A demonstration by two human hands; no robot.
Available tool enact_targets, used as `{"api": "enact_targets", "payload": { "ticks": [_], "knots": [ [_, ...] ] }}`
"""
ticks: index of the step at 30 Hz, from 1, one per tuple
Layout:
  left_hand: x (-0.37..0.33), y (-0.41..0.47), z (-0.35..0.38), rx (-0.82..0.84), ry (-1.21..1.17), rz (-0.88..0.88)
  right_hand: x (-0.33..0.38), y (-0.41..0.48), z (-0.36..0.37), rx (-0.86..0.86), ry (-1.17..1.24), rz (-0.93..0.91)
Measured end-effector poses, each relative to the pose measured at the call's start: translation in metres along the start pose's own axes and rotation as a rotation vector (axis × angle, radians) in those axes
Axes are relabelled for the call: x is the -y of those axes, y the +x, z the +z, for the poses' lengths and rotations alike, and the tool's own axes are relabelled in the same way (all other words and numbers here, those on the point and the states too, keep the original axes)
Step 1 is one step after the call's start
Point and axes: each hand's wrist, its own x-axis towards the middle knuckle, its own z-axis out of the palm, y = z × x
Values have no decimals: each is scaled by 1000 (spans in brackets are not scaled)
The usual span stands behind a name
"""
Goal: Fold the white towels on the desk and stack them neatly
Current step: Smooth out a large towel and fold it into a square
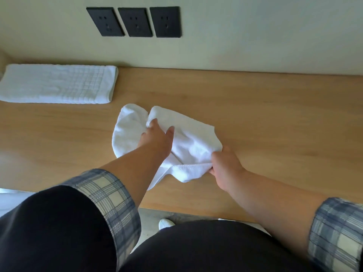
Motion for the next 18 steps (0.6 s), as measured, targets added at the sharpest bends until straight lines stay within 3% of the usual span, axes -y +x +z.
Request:
{"api": "enact_targets", "payload": {
  "ticks": [4,7,9,12,15,18],
  "knots": [
    [-18,20,10,-51,-187,-174,-3,8,-17,105,26,223],
    [-22,42,7,-17,-221,-146,9,20,-22,224,153,336],
    [-27,47,1,-25,-286,-21,11,25,-19,228,264,383],
    [-35,44,-3,-41,-193,360,6,26,-9,176,333,298],
    [-45,45,2,9,-162,658,-3,21,-9,-28,484,153],
    [-62,45,16,190,-111,758,-14,12,-23,-280,670,100]
  ]
}}
